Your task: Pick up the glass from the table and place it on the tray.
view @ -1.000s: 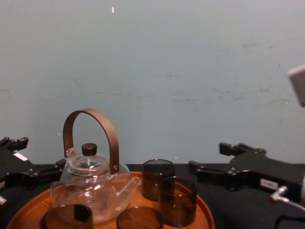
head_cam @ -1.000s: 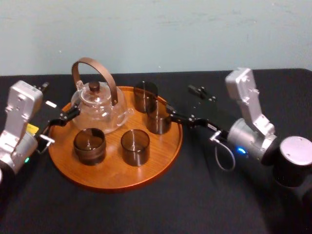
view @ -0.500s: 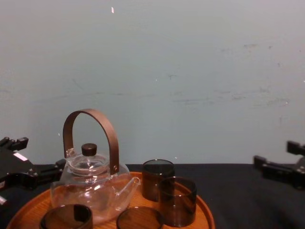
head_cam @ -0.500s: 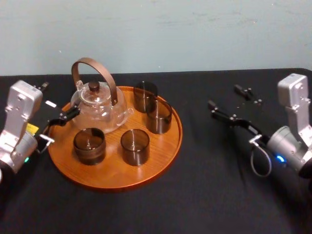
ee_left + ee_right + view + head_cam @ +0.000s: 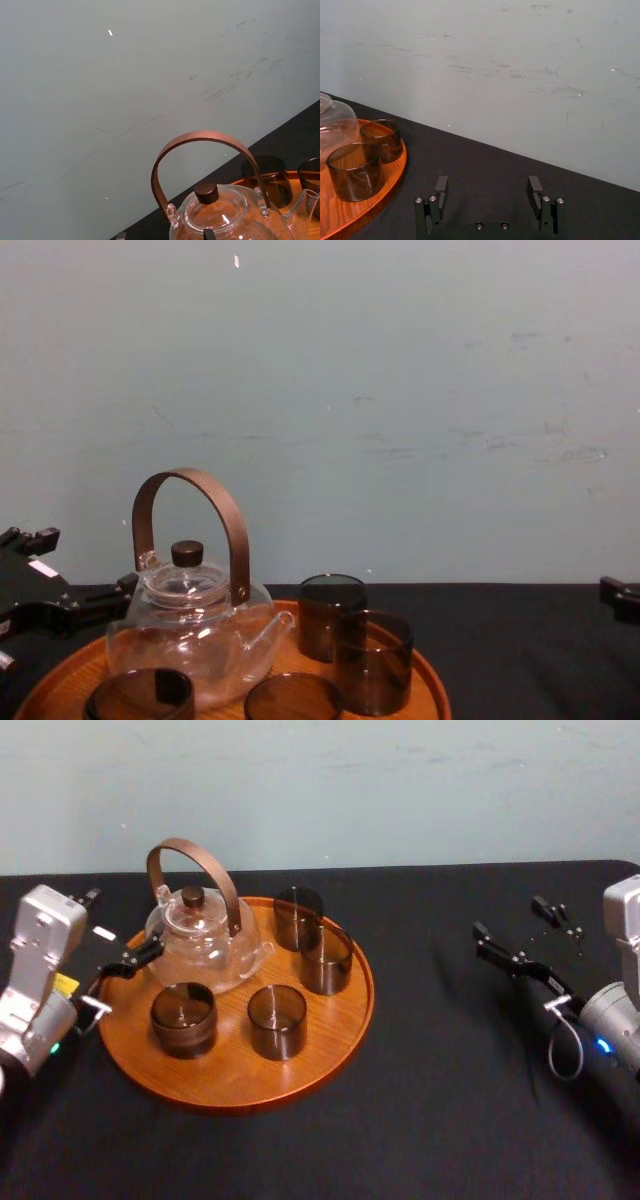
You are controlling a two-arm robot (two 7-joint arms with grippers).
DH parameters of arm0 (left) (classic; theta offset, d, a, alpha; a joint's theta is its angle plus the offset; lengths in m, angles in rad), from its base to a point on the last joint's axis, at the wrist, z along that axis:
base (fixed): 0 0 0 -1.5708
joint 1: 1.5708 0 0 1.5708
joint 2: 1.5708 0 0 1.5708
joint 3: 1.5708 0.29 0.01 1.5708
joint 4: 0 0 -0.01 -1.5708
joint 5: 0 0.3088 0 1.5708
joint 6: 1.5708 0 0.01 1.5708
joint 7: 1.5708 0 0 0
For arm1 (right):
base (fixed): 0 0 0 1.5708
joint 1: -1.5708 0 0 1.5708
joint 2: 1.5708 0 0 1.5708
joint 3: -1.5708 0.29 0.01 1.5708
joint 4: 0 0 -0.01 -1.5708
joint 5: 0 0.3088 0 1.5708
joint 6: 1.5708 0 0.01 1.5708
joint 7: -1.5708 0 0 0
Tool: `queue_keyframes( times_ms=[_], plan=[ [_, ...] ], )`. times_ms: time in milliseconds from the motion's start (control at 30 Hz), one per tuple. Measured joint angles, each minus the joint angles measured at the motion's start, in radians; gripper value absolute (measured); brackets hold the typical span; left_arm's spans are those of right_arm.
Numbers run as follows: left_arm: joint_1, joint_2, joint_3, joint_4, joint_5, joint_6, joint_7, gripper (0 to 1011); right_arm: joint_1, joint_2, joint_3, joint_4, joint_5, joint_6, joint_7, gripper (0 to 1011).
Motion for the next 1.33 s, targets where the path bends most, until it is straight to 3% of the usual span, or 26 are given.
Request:
queue_keyframes(
  times_ms=[1333],
  plan=[
    [0.0,0.0,0.0,0.0,0.0,0.0,0.0,1001,0.0,0.002,-0.004,-0.001,0.001,-0.001,0.003,1002]
  ],
)
